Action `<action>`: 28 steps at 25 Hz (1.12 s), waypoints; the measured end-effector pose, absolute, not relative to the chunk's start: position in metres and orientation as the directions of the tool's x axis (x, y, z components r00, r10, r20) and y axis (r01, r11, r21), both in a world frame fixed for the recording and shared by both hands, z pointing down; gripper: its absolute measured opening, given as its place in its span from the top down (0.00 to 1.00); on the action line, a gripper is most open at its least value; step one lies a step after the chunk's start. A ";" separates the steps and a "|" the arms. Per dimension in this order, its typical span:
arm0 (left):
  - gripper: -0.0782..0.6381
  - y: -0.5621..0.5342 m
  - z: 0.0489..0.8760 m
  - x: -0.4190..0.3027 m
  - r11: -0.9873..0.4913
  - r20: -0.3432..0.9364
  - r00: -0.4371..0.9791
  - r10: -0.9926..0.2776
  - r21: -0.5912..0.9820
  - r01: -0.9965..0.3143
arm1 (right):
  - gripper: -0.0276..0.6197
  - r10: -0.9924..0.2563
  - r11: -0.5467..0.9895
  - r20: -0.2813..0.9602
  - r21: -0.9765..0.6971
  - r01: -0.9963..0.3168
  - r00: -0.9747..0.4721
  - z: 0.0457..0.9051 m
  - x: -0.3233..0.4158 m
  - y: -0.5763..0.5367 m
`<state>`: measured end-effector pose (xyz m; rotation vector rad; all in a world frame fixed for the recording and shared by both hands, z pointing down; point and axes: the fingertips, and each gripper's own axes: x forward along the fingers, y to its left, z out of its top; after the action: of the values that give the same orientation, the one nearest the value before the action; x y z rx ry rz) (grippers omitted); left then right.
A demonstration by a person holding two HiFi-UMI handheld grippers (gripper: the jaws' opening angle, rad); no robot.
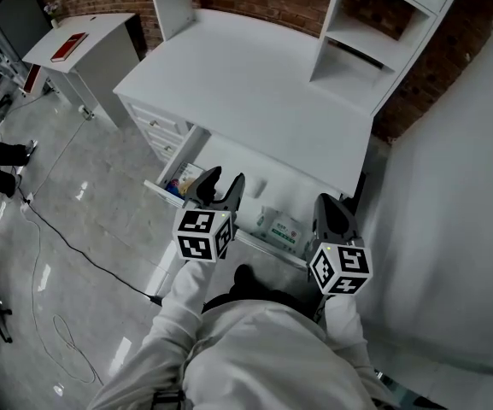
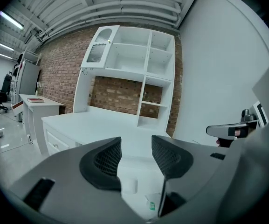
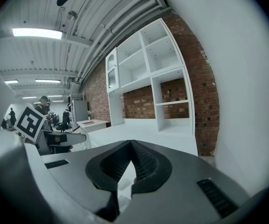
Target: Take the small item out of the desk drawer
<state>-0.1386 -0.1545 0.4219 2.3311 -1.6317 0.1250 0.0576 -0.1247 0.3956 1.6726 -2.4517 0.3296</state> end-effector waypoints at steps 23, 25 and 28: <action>0.55 -0.223 0.537 -0.102 -0.365 0.524 0.417 -0.743 0.206 -0.908 | 0.91 -0.890 0.382 0.227 -0.100 -0.919 -0.395 0.394 0.052 -0.207; 0.54 -0.228 0.550 -0.096 -0.372 0.563 0.423 -0.710 0.210 -0.904 | 0.91 -0.888 0.384 0.231 -0.100 -0.918 -0.397 0.395 0.053 -0.215; 0.54 -0.234 0.573 -0.087 -0.392 0.624 0.415 -0.662 0.183 -0.901 | 0.91 -0.887 0.381 0.241 -0.102 -0.919 -0.395 0.399 0.056 -0.226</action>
<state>-0.0870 -0.2344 0.5734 2.1739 -1.3239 0.6328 0.0556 -0.2260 0.3992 1.6374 -2.4864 0.3297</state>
